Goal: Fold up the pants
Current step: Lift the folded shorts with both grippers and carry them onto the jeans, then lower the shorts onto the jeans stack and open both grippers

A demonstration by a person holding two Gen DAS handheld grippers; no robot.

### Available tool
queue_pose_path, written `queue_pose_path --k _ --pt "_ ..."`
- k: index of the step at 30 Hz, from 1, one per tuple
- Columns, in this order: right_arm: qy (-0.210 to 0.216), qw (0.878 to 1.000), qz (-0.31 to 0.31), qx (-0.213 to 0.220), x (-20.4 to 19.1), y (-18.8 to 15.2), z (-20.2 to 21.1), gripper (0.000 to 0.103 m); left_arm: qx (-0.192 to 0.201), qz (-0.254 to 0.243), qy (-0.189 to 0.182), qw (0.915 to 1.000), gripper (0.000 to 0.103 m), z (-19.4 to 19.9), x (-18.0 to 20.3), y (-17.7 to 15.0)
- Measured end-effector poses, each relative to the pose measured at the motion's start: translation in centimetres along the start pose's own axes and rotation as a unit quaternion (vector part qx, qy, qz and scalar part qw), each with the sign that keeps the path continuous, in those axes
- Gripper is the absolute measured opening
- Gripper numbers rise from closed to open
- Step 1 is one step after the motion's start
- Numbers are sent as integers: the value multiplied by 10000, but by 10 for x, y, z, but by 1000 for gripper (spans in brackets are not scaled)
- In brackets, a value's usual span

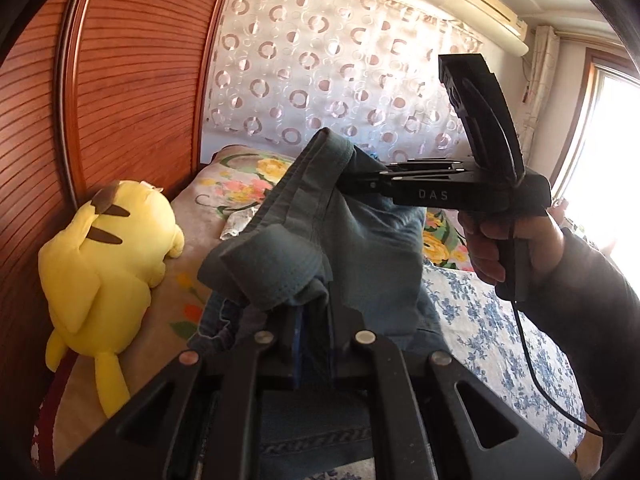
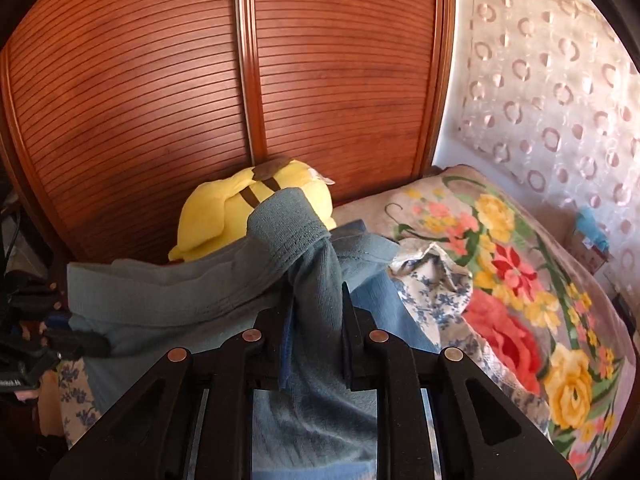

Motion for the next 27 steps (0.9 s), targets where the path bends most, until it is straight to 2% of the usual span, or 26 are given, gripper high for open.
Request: queue_pose_path --k 2,7,10,12,16,17,19,20,27 --pt "20 9997 -248 48 4 0 -7 25 -47 18 63 10000 6 -3 -7 -4" --pt "-76 9959 -816 378 22 -6 7 41 -99 -30 224 9997 20 -2 -15 -12" --pt "-245 9937 -935 576 28 -9 24 41 -79 -116 318 9994 30 1 -18 -15" --pt "-404 9921 -985 664 31 -15 37 41 -74 -158 323 9993 42 4 -17 -14" --pt "-559 9885 -1174 777 37 -32 59 41 -56 -284 312 9991 45 11 -12 -12" --pt "-545 9876 -1248 785 37 -38 62 41 -60 -313 293 9991 49 13 -10 -12" --pt "-539 9860 -1373 776 37 -49 65 41 -78 -351 211 9991 59 15 -4 -15" --pt "-555 9851 -1435 762 37 -56 66 41 -91 -376 174 9991 68 14 -1 -17" --pt "-560 9824 -1611 755 28 -82 74 41 -285 -609 81 9977 70 3 22 -29"
Point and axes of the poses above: each gripper's, at about its wrist camera, not at the fingertips, and z roughly against the way its jaws point, x to its right, y to its top, the point moved 10 cm from there along -z, roughly the way its jaws point, and after that the axes turned 4 degrees about -x, right-handed, at the moved point
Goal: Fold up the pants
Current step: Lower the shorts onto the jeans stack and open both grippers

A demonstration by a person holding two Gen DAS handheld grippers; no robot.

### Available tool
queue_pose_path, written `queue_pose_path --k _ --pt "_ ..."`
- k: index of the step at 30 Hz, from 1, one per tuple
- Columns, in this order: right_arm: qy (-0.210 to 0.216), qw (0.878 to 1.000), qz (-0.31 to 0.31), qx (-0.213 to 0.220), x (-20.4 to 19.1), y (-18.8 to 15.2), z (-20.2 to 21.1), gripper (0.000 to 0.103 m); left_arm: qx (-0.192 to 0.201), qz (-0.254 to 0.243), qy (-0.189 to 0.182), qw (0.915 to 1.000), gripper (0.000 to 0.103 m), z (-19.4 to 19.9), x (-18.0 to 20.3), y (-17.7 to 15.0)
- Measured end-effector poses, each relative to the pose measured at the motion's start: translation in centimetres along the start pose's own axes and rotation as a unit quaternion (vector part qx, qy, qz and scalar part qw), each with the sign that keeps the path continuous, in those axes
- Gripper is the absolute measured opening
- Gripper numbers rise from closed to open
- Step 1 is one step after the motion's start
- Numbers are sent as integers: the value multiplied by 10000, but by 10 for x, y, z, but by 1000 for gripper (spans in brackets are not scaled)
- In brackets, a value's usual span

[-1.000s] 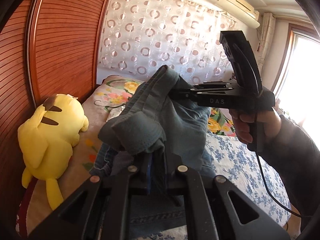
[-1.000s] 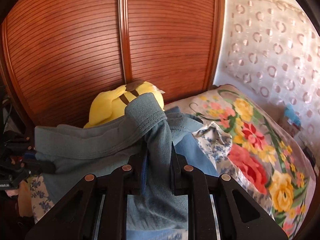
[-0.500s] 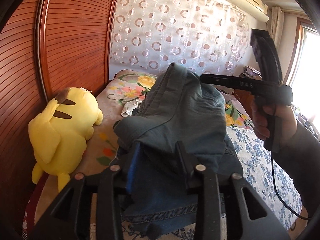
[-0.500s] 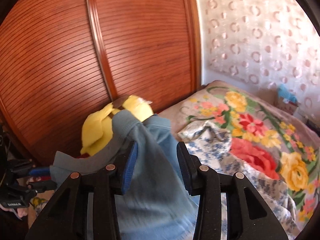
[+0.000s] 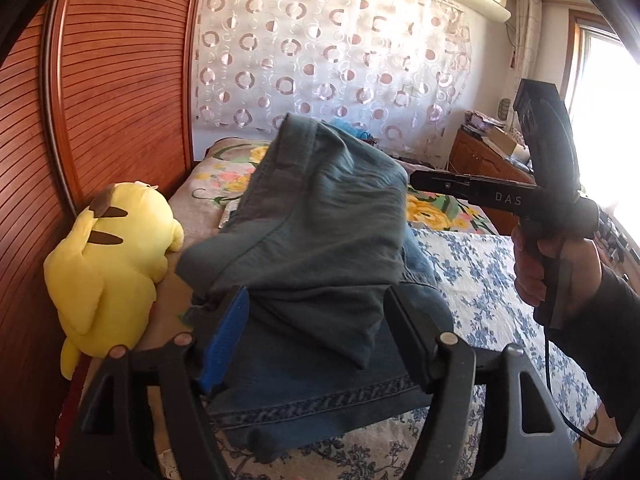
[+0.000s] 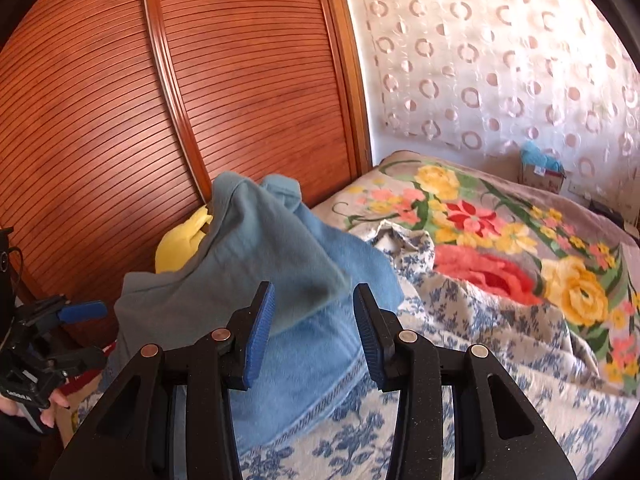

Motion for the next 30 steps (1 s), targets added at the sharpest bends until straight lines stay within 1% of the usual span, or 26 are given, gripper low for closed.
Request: queue_pose_path --k 4,8,10,12,13,14,16,17,18,20,24,27,30 --pt "65 10000 -50 -16 -4 -6 2 41 3 52 -20 10000 69 -2 7 -6" --pt "72 9999 -51 -48 -7 -11 2 41 2 76 -135 9999 69 -4 14 -15" --pt "69 9999 -65 -60 -7 -15 4 41 -36 75 -181 9998 67 -7 17 -19" --pt "75 9999 -86 -75 -6 -20 7 41 -133 69 -175 9997 55 -13 19 -25" --pt "67 9999 -97 -81 -5 -23 10 41 -179 67 -150 9997 51 -16 20 -26" --pt "60 9999 -105 -85 -5 -27 12 41 -225 49 -133 9996 43 -19 21 -29" --pt "44 9999 -118 -93 -4 -33 18 41 -256 39 -64 9996 34 -23 21 -32" --pt "38 9999 -122 -95 -4 -36 21 41 -230 33 -38 9997 19 -23 21 -32" --pt "31 9999 -124 -94 -4 -39 23 41 -203 42 -1 9998 9 -22 20 -31" --pt "0 9999 -123 -88 -3 -43 30 41 -132 57 -17 9999 3 -18 22 -29" --pt "-64 9998 -172 -36 1 -53 46 41 123 -36 -1 9999 1 3 32 -20" --pt "-112 9997 -226 9 3 -62 60 41 137 -116 -58 9998 1 13 42 -21" --pt "-163 9995 -246 54 3 -71 73 41 104 -177 -12 9998 1 17 49 -26"
Point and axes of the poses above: each gripper's, at about its wrist camera, not at the fingertips, and z roughly against the way its jaws point, x to its right, y to its top, the point moved 10 cm from there along -z, roughly the way its jaws point, and after that the axes turned 4 degrees about -x, right-handed, at the moved point
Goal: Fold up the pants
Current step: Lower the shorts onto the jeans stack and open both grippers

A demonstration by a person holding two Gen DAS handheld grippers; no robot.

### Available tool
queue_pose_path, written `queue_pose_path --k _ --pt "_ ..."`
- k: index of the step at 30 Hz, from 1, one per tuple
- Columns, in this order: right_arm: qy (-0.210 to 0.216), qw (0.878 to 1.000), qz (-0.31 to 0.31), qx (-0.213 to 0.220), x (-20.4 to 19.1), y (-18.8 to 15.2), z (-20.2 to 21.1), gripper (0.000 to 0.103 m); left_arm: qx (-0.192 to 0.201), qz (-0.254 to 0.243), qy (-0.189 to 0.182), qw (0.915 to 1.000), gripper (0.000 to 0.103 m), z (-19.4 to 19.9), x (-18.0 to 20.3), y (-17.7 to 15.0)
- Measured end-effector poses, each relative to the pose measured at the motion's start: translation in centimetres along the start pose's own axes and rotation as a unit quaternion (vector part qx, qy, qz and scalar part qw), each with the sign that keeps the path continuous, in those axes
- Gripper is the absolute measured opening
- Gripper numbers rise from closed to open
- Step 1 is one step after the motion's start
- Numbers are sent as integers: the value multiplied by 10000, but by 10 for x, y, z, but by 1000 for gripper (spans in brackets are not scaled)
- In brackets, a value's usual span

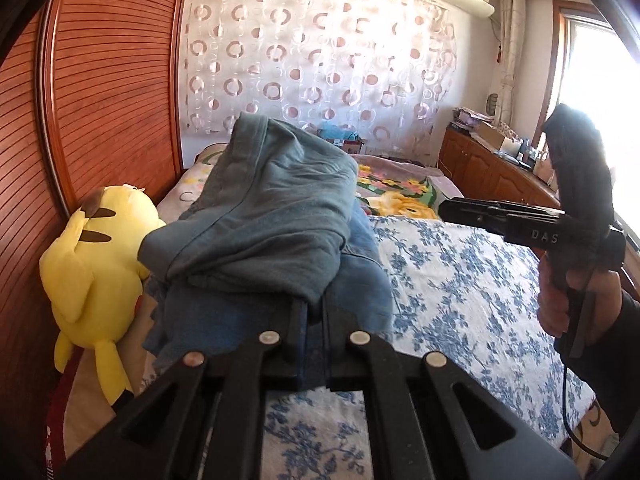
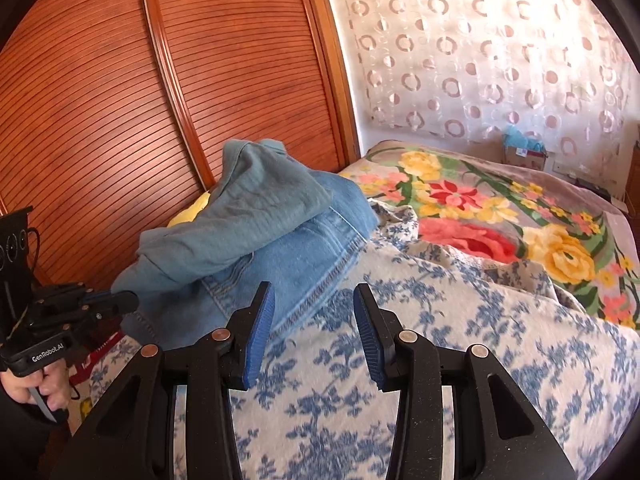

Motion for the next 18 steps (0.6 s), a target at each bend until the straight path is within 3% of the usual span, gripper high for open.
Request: queue_pose_path --k 4,7,10,13,15,18 --pt "-62 10000 -25 28 0 -13 15 41 -36 5 182 9998 2 0 2 -4" --pt "-120 9999 -40 53 0 -25 27 41 -101 -117 281 9995 18 0 8 -7" --pt "-168 9998 -83 76 0 -35 38 41 -144 -258 176 9994 40 0 20 -9" --pt "-224 9996 -149 110 2 -46 49 41 -149 -383 64 9991 48 2 34 -11" --pt "-271 9993 -200 139 3 -53 56 41 -97 -448 44 9989 71 4 43 -11" --pt "-346 9988 -292 184 8 -64 68 41 30 -562 -58 9984 75 11 58 -8"
Point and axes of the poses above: each gripper's, at about its wrist camera, not at the fingertips, and z roughly against the way its jaws point, x to its right, y to its top, the point moved 10 cm from there along -z, roughly the way its jaws point, and after that the axes turned 4 degrees about -x, right-handed, at the moved point
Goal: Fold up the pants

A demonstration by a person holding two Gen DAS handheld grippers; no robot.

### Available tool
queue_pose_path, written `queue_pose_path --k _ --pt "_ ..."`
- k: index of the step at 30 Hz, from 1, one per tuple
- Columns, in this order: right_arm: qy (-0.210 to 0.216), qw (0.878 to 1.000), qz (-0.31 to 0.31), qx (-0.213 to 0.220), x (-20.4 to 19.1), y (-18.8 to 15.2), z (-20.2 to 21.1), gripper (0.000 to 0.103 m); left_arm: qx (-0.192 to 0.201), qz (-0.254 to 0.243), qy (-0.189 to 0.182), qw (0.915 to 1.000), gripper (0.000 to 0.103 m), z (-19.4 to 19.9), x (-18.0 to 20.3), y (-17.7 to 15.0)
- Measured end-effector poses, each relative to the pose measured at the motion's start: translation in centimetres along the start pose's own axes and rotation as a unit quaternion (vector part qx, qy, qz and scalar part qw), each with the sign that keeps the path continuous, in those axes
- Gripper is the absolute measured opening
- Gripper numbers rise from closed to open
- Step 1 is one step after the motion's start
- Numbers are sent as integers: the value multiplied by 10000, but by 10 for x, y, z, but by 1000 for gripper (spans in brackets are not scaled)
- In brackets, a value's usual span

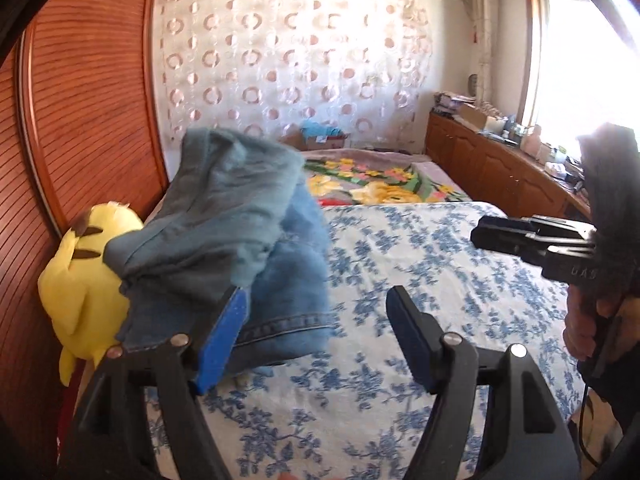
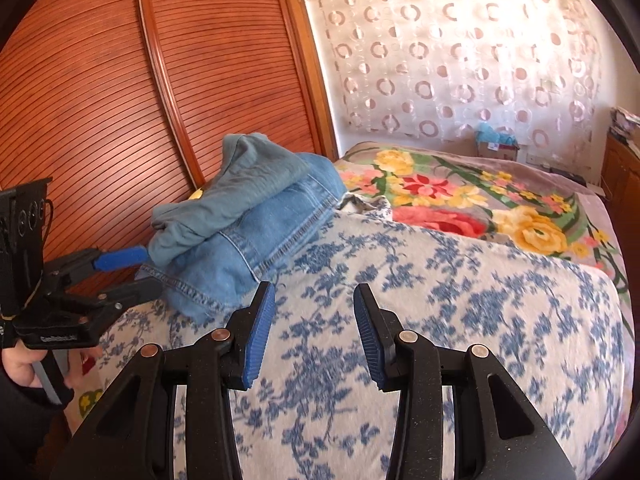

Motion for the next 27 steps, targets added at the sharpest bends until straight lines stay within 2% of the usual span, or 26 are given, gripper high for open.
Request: queue_pose_path --k 5,15,27 --pt "-198 9997 -130 58 14 -13 21 41 187 -222 76 9995 78 8 22 8" --pt "-712 9965 -313 310 40 -29 70 44 421 -258 -155 9987 79 26 62 19" --pt "-1330 9865 -500 819 46 -42 135 62 660 -185 32 9976 79 48 82 21"
Point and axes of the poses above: each gripper's, at about its wrist camera, not at the fingertips, and z roughly against the way its jaws point, x to its right, y to its top, the point moved 10 cm from there along -z, roughly the way its jaws point, and after that the axes turned 4 degrees about -x, right-handed, at the moved point
